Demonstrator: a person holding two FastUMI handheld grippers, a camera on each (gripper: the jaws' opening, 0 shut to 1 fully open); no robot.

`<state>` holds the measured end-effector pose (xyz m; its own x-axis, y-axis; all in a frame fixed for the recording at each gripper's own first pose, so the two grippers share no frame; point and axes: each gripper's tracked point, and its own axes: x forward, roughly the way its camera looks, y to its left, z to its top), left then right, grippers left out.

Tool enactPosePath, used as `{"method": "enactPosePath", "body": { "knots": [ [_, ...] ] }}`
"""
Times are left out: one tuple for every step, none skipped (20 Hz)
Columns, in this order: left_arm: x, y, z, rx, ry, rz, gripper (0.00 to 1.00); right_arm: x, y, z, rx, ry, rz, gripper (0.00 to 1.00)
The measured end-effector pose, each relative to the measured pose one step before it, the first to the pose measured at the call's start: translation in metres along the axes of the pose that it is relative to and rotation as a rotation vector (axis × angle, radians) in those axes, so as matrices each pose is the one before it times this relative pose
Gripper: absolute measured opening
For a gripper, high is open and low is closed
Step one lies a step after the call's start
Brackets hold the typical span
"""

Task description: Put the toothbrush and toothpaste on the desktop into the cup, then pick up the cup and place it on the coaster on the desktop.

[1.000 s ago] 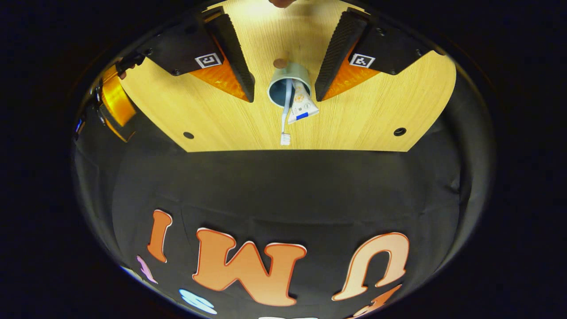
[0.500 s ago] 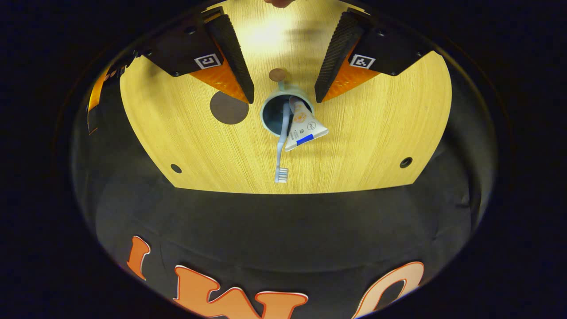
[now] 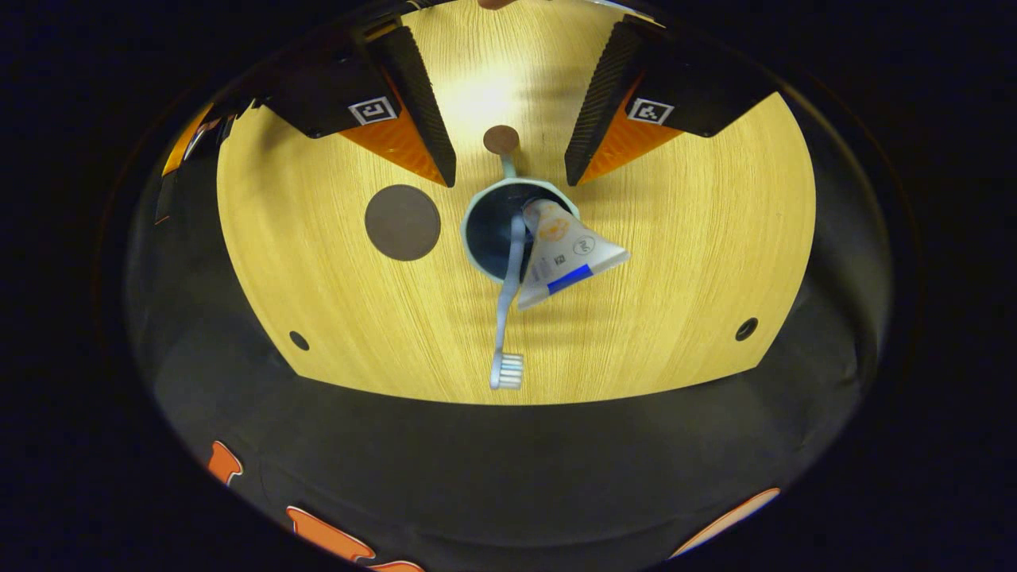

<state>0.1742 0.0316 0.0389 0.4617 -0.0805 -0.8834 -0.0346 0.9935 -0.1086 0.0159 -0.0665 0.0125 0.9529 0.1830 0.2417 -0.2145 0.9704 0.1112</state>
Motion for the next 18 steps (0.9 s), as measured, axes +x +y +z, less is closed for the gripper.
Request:
{"method": "enactPosePath", "body": {
  "knots": [
    [0.00026,-0.00048,0.00018,-0.00069,0.01627,0.00358,0.9,-0.00065,0.00003,-0.0004,0.00249,-0.00049,0.00298,0.95],
    [0.00065,0.00154,-0.00345,0.00339,0.02148,0.01128,0.9,-0.00074,-0.00011,-0.00146,0.00238,0.00279,-0.00078,0.94],
    [0.00169,0.00096,-0.00113,0.00666,0.01309,0.01006,0.9,-0.00042,-0.00029,-0.0017,0.00179,0.00334,0.00107,0.95],
    [0.00313,0.00097,-0.00162,-0.00206,0.01048,0.00172,0.9,0.00038,0.00028,-0.00153,-0.00068,0.00416,-0.00001,0.95],
    [0.00245,0.0019,-0.00108,0.00457,0.0131,0.01195,0.87,-0.00082,-0.00048,-0.00112,-0.0041,0.00274,-0.00121,0.95],
    [0.00411,0.00464,-0.00243,0.0009,0.01308,0.01473,0.86,-0.00065,0.00092,-0.00096,-0.00369,0.00035,0.00371,0.95],
    [0.00222,0.00279,0.0,-0.00997,0.00858,0.00905,0.84,-0.0007,0.0,-0.00114,-0.00214,0.00223,0.00048,0.95],
    [0.00195,-0.00208,-0.00166,-0.00188,0.01078,-0.00032,0.76,0.00005,0.00093,-0.00093,0.0025,0.00147,0.0047,0.95],
    [0.00065,0.00056,-0.00335,-0.00118,0.0189,0.00487,0.75,0.00011,0.00064,-0.00131,0.00581,0.0042,0.00365,0.95],
    [0.00299,-0.00132,-0.00285,-0.0171,0.01705,-0.00126,0.74,0.00045,0.00057,-0.0026,0.00732,0.00712,0.0047,0.95],
    [0.00698,-0.00219,0.00033,-0.01578,0.00634,-0.0049,0.62,0.00002,-0.00005,-0.00179,0.00529,0.00611,0.00104,0.95],
    [0.00113,-0.00109,0.00257,-0.01779,0.00696,0.00523,0.5,0.00106,-0.00047,-0.0024,0.002,0.00575,-0.00351,0.95],
    [0.00339,-0.0021,0.00515,0.00097,-0.00773,0.00215,0.34,-0.00113,-0.00007,-0.00224,-0.00116,0.00418,0.00066,0.95],
    [-0.00544,0.00084,-0.00256,0.00334,-0.00795,0.00245,0.33,-0.0006,-0.00013,-0.00167,-0.00359,0.00262,-0.00207,0.95],
    [0.00297,-0.00196,0.0059,-0.00216,-0.00912,0.00172,0.34,-0.00097,0.00006,-0.00023,-0.00341,-0.00058,0.00032,0.95],
    [-0.00209,-0.00303,0.01121,0.00656,-0.0022,-0.00188,0.3,-0.00022,0.00044,-0.00039,-0.00068,-0.0006,-0.00017,0.95],
    [-0.00796,-0.00111,0.01107,-0.00029,-0.01258,-0.00618,0.3,-0.00087,0.00028,0.00009,0.00271,-0.00057,0.00105,0.95],
    [-0.0099,0.01216,0.00656,-0.00298,-0.00244,-0.00363,0.29,-0.00041,-0.00021,-0.00019,0.00361,0.00018,0.00046,0.95]
  ]
}}
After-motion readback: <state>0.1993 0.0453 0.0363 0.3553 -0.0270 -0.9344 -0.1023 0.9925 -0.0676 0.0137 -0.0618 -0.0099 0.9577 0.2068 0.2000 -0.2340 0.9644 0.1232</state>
